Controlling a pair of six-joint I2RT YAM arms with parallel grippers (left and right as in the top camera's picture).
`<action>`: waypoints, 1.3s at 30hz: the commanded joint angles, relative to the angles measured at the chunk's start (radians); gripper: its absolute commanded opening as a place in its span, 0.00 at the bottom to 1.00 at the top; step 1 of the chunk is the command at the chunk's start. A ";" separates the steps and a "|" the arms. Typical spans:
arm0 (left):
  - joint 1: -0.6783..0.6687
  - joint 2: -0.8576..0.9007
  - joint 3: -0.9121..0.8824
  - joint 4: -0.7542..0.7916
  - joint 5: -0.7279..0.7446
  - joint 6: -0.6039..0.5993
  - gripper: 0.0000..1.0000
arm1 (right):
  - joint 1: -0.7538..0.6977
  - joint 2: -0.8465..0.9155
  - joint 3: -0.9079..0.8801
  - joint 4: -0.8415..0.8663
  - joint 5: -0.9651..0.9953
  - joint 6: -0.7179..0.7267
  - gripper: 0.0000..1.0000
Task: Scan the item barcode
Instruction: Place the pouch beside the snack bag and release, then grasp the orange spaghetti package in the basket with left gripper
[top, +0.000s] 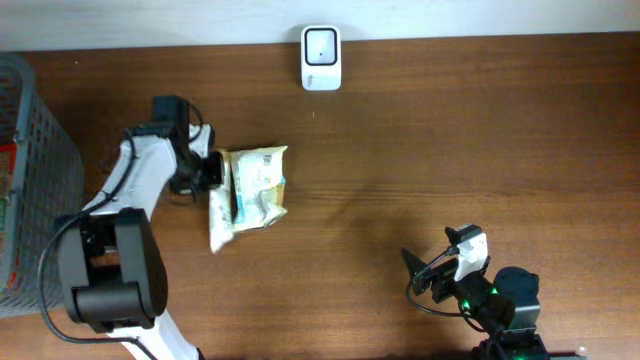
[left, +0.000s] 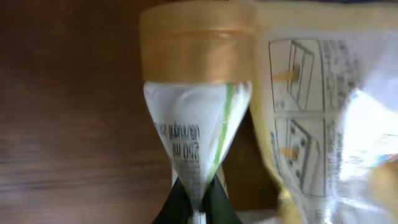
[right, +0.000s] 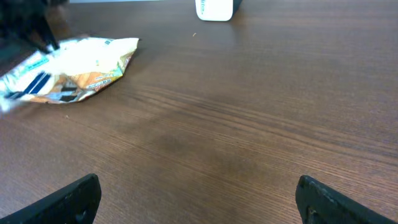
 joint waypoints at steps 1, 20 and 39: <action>-0.006 -0.026 -0.057 0.083 0.029 -0.068 0.11 | -0.005 -0.006 0.000 -0.002 -0.004 -0.002 0.98; 0.201 -0.308 0.765 -0.172 -0.287 0.074 0.99 | -0.005 -0.006 0.000 -0.002 -0.004 -0.002 0.98; 0.717 -0.056 0.332 0.148 -0.275 0.409 0.99 | -0.005 -0.006 0.000 -0.002 -0.004 -0.002 0.98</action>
